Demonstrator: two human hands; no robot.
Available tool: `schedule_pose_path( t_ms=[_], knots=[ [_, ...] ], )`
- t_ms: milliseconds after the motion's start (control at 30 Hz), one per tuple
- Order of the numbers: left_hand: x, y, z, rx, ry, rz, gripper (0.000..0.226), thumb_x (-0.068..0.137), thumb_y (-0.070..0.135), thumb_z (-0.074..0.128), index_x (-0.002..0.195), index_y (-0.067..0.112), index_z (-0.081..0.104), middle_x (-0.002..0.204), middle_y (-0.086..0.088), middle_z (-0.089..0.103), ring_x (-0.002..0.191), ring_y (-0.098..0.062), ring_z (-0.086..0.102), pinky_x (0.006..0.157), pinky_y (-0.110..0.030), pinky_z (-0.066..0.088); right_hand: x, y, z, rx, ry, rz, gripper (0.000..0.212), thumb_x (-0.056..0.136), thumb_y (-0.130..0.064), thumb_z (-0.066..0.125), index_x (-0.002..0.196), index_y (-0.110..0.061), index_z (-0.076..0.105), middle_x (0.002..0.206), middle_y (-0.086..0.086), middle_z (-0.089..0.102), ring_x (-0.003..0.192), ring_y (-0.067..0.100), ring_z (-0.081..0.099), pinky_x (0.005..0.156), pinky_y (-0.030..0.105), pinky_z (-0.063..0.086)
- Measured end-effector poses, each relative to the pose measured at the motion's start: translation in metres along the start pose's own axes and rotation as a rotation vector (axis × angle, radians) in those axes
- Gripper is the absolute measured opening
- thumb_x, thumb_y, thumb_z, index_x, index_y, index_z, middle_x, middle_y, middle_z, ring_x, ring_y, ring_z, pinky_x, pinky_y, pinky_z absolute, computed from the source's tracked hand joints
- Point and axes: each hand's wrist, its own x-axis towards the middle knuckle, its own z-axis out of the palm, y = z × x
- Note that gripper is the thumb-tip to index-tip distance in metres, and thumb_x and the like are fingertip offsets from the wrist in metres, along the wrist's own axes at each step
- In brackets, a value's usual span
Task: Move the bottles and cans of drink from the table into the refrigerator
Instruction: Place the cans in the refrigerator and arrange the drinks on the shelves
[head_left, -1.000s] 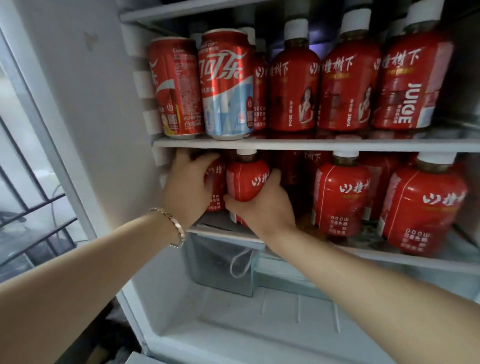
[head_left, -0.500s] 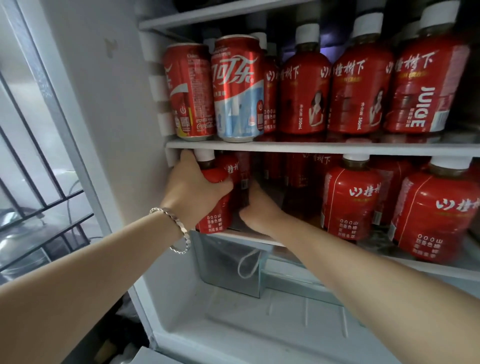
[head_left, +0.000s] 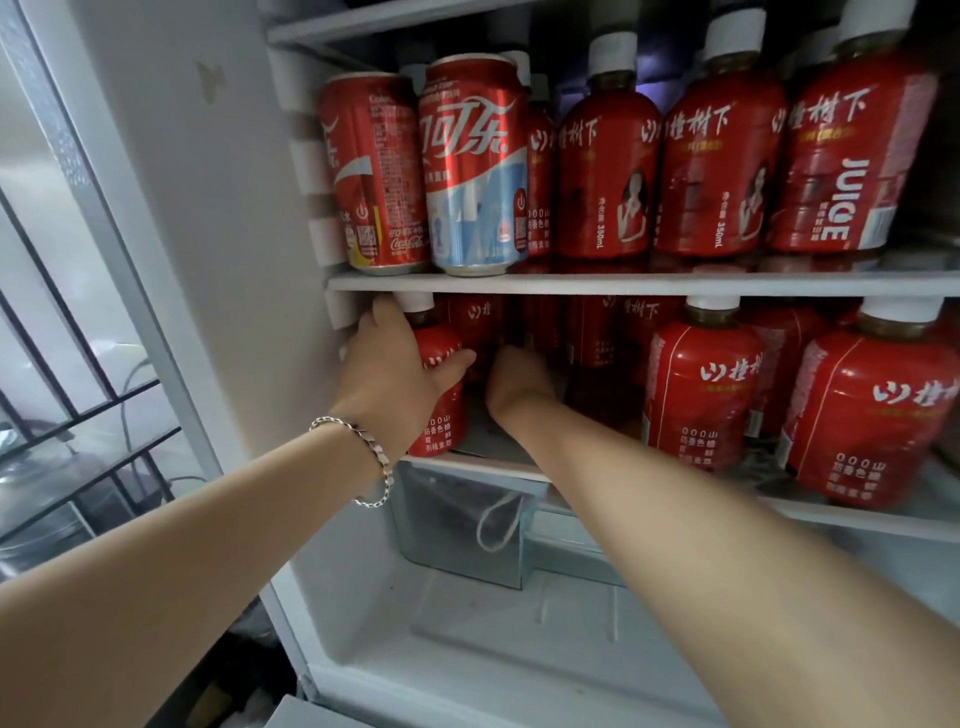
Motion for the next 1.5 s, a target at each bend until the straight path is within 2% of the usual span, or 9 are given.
schedule_pose_path(
  t_ms=[133,333,500,833,933,1067,1167,1300,1500],
  knots=[
    [-0.001,0.003,0.001,0.288,0.038,0.092,0.074,0.081,0.050,0.061,0.129,0.000,0.034,0.130,-0.018,0.041,0.116,-0.034,0.046,0.094,-0.041,0.040,-0.024,0.004,-0.008,0.143,-0.026,-0.098,0.030,0.093,-0.003,0.043,0.118,-0.005,0.060,0.121,0.015,0.061,0.114,0.029,0.058,0.094,0.032,0.047],
    [0.019,0.010,0.012,0.809,0.018,0.213,0.065,0.092,0.054,0.040,0.126,0.000,0.043,0.126,-0.020,0.045,0.111,-0.034,0.048,0.075,-0.037,0.045,-0.048,0.017,-0.016,0.238,-0.156,-0.261,0.051,0.085,-0.005,0.057,0.134,-0.011,0.045,0.127,0.011,0.056,0.119,0.025,0.052,0.093,0.021,0.039],
    [0.040,0.010,0.026,0.693,-0.089,0.200,0.054,0.093,0.048,0.045,0.119,0.000,0.049,0.116,-0.018,0.056,0.101,-0.031,0.058,0.077,-0.035,0.044,-0.040,0.015,-0.013,0.185,-0.111,-0.266,0.040,0.092,-0.020,0.057,0.130,-0.010,0.051,0.129,0.009,0.058,0.118,0.024,0.054,0.093,0.023,0.040],
    [0.040,0.002,0.031,0.519,-0.093,0.114,0.066,0.091,0.043,0.050,0.137,0.000,0.028,0.132,-0.025,0.039,0.106,-0.037,0.055,0.084,-0.040,0.045,-0.042,0.024,-0.016,0.156,-0.090,-0.222,0.031,0.090,-0.001,0.047,0.118,-0.004,0.059,0.118,0.013,0.062,0.111,0.027,0.057,0.082,0.019,0.038],
    [0.025,-0.002,0.028,0.533,-0.042,0.167,0.067,0.091,0.034,0.055,0.142,0.006,0.022,0.135,-0.023,0.035,0.102,-0.037,0.056,0.077,-0.041,0.048,-0.044,0.036,-0.027,0.188,-0.018,-0.093,0.045,0.090,0.001,0.047,0.135,-0.005,0.047,0.132,0.013,0.053,0.122,0.026,0.050,0.089,0.020,0.038],
    [0.006,-0.011,0.031,0.623,0.054,0.473,0.059,0.071,0.020,0.076,0.124,0.013,0.052,0.118,-0.020,0.049,0.090,-0.036,0.057,0.054,-0.035,0.049,-0.029,0.045,-0.039,0.295,0.150,0.156,0.057,0.089,-0.001,0.053,0.142,-0.002,0.030,0.140,0.017,0.041,0.128,0.029,0.043,0.101,0.029,0.038],
    [0.004,-0.024,0.045,0.550,-0.050,0.396,0.055,0.085,0.020,0.063,0.135,0.020,0.040,0.131,-0.015,0.034,0.107,-0.034,0.048,0.068,-0.038,0.050,-0.014,0.039,-0.033,0.382,0.180,0.239,0.081,0.088,-0.006,0.057,0.150,-0.005,0.006,0.152,0.016,0.023,0.139,0.030,0.029,0.112,0.034,0.029],
    [0.006,-0.029,0.046,0.527,0.008,0.469,0.063,0.044,0.009,0.090,0.101,0.010,0.065,0.094,-0.022,0.057,0.066,-0.039,0.058,0.038,-0.032,0.045,-0.005,0.036,-0.024,0.382,0.224,0.260,0.085,0.084,-0.015,0.065,0.149,-0.008,0.011,0.151,0.013,0.018,0.138,0.030,0.027,0.111,0.036,0.029],
    [0.008,-0.036,0.049,0.492,0.051,0.518,0.064,0.039,0.012,0.091,0.098,0.011,0.067,0.092,-0.020,0.058,0.064,-0.037,0.059,0.037,-0.029,0.044,0.004,0.032,-0.014,0.379,0.207,0.285,0.097,0.084,-0.022,0.066,0.150,-0.004,-0.002,0.155,0.017,0.008,0.142,0.032,0.018,0.116,0.039,0.023]
  ],
)
